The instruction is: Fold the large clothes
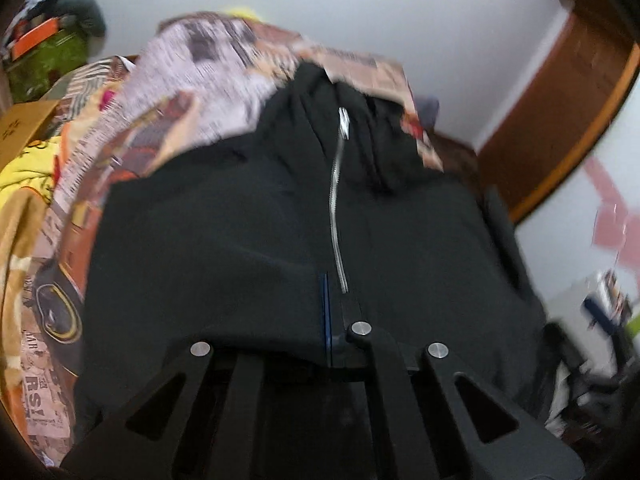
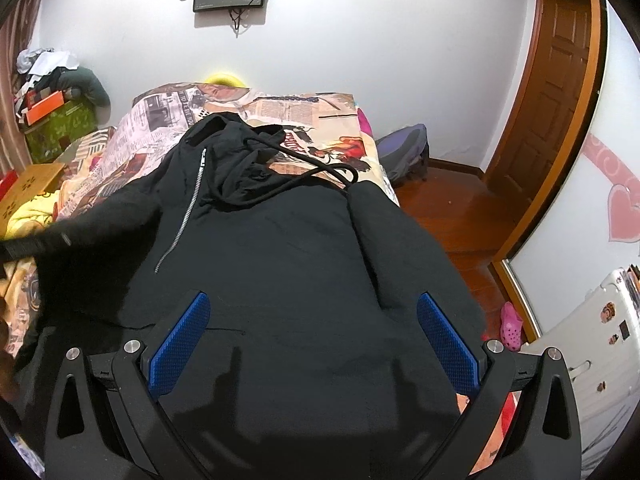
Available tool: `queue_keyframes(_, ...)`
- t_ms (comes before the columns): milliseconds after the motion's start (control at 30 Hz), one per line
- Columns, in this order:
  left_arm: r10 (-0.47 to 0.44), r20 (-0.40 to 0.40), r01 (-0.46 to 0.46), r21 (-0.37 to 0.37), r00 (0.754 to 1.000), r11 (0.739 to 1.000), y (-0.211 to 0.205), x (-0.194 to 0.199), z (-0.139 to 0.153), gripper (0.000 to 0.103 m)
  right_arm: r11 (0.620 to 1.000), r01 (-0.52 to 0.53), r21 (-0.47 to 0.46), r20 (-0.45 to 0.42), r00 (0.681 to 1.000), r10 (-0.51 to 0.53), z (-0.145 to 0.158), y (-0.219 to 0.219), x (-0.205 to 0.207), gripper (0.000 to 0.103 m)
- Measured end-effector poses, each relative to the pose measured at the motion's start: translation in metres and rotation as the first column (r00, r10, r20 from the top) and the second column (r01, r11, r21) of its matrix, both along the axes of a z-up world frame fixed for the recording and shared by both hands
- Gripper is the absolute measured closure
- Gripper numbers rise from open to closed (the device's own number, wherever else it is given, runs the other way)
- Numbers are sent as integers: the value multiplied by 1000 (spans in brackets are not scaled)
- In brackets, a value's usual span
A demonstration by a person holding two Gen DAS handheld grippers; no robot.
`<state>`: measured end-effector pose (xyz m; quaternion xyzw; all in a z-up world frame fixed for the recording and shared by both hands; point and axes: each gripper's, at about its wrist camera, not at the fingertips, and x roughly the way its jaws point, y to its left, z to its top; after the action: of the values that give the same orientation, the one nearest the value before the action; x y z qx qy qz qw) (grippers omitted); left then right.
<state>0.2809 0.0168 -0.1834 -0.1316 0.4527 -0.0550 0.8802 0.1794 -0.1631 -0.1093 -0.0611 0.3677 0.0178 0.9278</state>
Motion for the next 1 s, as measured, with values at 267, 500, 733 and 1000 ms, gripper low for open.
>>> queue_keyframes(267,-91,-123,101,70,988,992,-24,-14,-43,88,1000,-8,-7,-4,1000,8,-3,-3,-4,1)
queue_keyframes(500,-201,-77,212,190,977,959,-35,-52,-35,46,1000,-31,-1,0,1000,31,-1,1,-6,1)
queue_keyframes(733,-131,-41,137,204,990,969,2,-78,-14,46,996,-91,6,21,996,91,7,18,-6,1)
queue_keyframes(1000,95,83,-112,236,992,965,81,-98,23,46,969,-246,-22,46,968,247,14,73,-3,1)
